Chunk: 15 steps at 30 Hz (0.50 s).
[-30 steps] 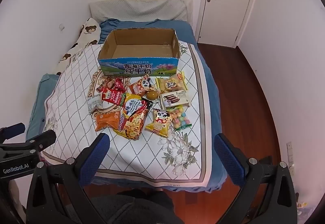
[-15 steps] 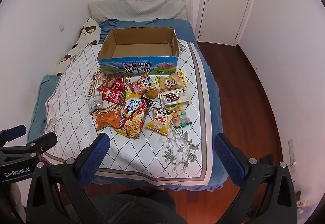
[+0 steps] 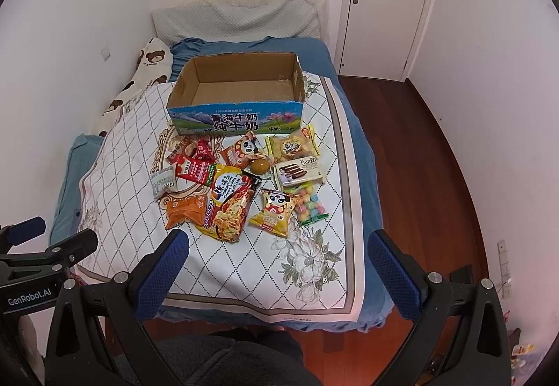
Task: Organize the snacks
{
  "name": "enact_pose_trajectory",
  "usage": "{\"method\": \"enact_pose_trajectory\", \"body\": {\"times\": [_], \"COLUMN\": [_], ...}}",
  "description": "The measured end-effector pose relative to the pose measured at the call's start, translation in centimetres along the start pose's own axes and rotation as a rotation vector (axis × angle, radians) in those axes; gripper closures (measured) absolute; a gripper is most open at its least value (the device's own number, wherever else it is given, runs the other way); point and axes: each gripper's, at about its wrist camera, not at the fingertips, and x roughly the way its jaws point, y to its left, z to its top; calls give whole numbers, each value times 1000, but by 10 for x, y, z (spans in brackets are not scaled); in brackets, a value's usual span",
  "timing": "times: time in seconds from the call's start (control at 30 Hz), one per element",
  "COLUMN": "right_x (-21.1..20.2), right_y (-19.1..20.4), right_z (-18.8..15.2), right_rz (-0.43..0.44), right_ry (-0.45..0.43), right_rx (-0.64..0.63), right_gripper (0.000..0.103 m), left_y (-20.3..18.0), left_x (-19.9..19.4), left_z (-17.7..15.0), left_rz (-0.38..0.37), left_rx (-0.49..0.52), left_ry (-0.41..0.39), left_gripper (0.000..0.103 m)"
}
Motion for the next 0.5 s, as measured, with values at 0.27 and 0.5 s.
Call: {"method": "enact_pose_trajectory", "body": {"times": [0.27, 0.5], "right_x": [-3, -4], "right_y": [0, 0], "right_z": [1, 2], "right_rz": [4, 5], "right_ry": [-5, -8], "right_rx": [-1, -2], "right_gripper": [0, 0], "left_y": [0, 0], "left_x": [-1, -2], "left_z": [0, 2], "left_rz": [0, 3], "left_rx": [3, 0], "left_ry": [-12, -19], "left_gripper": [0, 0]}}
